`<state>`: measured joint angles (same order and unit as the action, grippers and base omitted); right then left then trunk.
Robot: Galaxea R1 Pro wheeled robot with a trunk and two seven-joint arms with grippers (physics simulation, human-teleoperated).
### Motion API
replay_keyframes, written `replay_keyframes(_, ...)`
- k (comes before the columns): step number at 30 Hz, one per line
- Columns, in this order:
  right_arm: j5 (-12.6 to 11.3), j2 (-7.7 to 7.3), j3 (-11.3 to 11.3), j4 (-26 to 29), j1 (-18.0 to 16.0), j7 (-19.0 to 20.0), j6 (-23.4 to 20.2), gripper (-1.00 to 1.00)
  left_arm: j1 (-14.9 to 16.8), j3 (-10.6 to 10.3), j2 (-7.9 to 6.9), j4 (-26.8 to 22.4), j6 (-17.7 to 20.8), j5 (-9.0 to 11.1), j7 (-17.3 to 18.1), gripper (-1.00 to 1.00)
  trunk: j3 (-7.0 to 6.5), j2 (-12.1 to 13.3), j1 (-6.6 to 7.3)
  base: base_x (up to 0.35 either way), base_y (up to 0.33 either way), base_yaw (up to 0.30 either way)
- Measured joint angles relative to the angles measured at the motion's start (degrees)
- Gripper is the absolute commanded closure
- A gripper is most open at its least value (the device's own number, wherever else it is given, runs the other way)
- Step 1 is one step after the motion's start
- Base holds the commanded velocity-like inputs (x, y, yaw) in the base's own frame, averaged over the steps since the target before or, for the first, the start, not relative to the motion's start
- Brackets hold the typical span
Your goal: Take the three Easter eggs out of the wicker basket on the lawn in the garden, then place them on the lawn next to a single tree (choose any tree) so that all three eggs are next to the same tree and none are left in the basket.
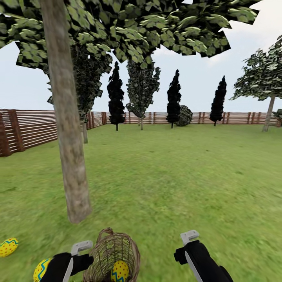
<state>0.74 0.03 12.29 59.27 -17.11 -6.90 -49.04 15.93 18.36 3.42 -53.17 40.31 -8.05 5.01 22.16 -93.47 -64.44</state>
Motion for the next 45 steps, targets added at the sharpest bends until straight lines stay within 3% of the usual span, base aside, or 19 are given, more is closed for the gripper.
replay_keyframes(15,0.0,-0.06,-0.1,0.0,0.0,0.0,0.0,-1.0,0.0,0.0,0.0,0.0,0.0,0.0,0.0,-1.0,-0.35,0.0,0.0,0.0,-0.33,0.276)
replay_keyframes(21,-0.2,-0.1,-0.2,0.1,0.0,0.2,0.0,-1.0,0.0,0.0,0.01,0.0,-0.7,0.0,0.1,-1.0,-0.37,0.0,0.02,0.099,-0.277,0.054)
replay_keyframes(30,-0.2,-0.26,-0.3,0.1,0.0,0.3,0.1,-1.0,0.0,0.1,1.17,0.9,-3.2,0.1,0.1,-1.0,-0.37,0.0,0.01,0.22,-0.062,0.001)
replay_keyframes(45,-0.3,-0.33,-0.6,0.1,0.0,0.2,0.0,-1.0,0.0,0.1,1.23,0.9,-3.5,0.1,0.1,-1.0,-0.37,0.0,0.03,0.308,-0.046,0.099)
